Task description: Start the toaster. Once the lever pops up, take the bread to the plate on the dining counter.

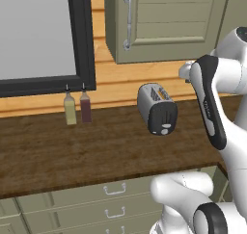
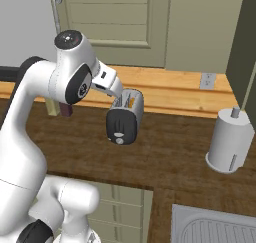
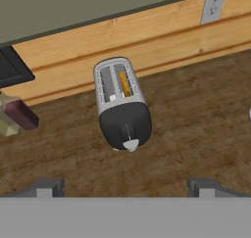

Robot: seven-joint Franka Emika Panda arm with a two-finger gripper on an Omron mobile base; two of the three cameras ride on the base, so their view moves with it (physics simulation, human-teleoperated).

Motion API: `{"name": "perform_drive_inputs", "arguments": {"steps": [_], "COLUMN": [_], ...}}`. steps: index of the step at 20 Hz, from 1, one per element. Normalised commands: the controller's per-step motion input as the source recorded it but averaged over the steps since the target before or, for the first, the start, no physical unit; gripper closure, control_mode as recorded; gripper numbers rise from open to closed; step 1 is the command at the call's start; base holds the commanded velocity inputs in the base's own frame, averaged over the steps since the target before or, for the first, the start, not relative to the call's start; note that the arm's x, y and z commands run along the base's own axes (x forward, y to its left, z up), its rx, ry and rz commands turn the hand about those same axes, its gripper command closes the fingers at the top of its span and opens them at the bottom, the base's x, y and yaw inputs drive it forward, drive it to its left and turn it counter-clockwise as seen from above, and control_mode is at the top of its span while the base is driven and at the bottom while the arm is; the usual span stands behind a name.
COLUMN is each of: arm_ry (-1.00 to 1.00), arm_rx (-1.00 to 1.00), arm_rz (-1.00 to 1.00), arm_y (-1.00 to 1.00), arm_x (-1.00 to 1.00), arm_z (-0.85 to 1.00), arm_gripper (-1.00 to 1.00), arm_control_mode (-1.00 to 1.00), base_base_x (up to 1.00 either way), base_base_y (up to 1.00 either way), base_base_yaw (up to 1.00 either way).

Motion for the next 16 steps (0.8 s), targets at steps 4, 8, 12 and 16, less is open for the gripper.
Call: {"name": "perform_drive_inputs", "arguments": {"steps": [4,8,12,16], "arm_ry": [0.0,0.0,0.0,0.0], "arm_rx": [0.0,0.0,0.0,0.0], "arm_rz": [0.0,0.0,0.0,0.0], "arm_y": [0.0,0.0,0.0,0.0], "arm_x": [0.0,0.0,0.0,0.0], "arm_z": [0.0,0.0,0.0,0.0], "arm_gripper": [-1.0,-1.0,-1.0,-1.0], "arm_control_mode": [-1.0,-1.0,-1.0,-1.0], "base_base_x": [0.0,0.0,0.0,0.0], "base_base_y": [0.0,0.0,0.0,0.0], "base_base_yaw": [0.0,0.0,0.0,0.0]}}
